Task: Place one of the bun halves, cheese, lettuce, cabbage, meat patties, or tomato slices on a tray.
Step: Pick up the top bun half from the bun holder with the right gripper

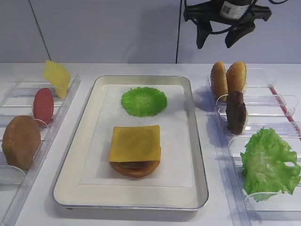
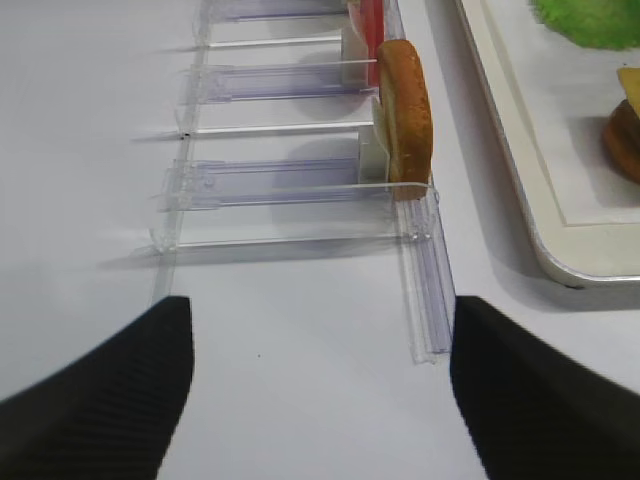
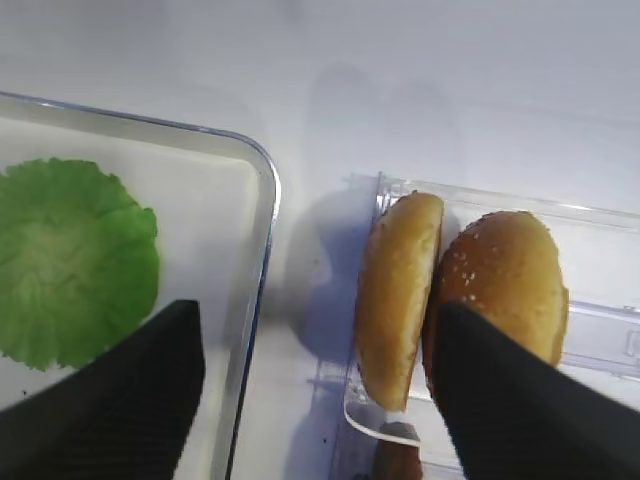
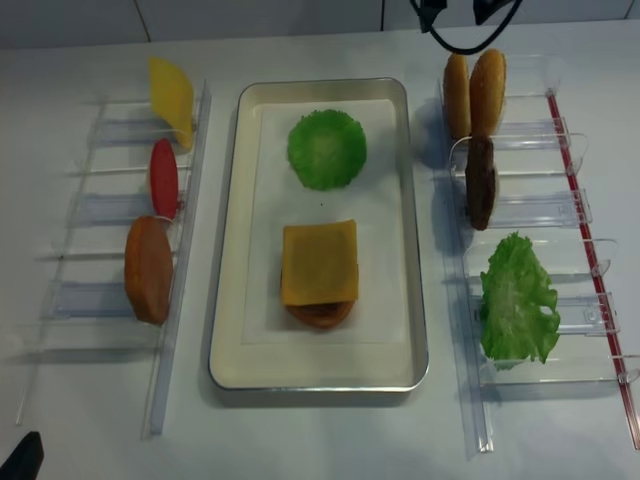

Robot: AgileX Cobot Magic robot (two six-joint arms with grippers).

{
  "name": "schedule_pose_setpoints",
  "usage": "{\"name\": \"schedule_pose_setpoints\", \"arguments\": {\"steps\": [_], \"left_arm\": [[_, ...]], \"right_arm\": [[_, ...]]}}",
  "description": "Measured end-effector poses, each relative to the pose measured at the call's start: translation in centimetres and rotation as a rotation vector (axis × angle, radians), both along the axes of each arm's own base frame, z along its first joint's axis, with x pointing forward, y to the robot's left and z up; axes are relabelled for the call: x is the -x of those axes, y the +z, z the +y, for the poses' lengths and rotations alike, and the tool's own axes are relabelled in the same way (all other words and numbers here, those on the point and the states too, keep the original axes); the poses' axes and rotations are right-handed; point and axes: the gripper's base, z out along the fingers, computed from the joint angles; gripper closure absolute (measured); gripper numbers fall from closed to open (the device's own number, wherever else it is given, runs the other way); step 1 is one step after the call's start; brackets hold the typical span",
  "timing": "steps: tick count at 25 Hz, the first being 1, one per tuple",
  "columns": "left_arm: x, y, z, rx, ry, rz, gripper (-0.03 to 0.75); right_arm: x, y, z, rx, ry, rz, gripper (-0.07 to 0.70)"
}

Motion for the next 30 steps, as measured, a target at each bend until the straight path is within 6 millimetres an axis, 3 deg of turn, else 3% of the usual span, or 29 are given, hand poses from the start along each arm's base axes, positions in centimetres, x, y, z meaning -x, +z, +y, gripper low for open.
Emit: {"name": "schedule_pose_setpoints", "arguments": {"steps": [9,23,26,30], "left_arm": [[0.0,0.0,0.0,0.0,0.0,0.0,0.223],[0.0,0.0,0.0,0.0,0.0,0.0,0.223],[0.0,0.0,0.0,0.0,0.0,0.0,0.223],[0.0,0.0,0.0,0.0,0.0,0.0,0.223]], "right_arm": [[-1.7,-3.6,-0.2,0.082,-0.047,0.058,0.153],[-2.6,-6.5,0.0,0.073,-0.134,0.126,0.157],[-2.6,-6.5,0.0,0.07,-0.142,0.127,0.198],[-2.6,-6.5,0.0,0.069,-0.145,0.128,0.309]]}}
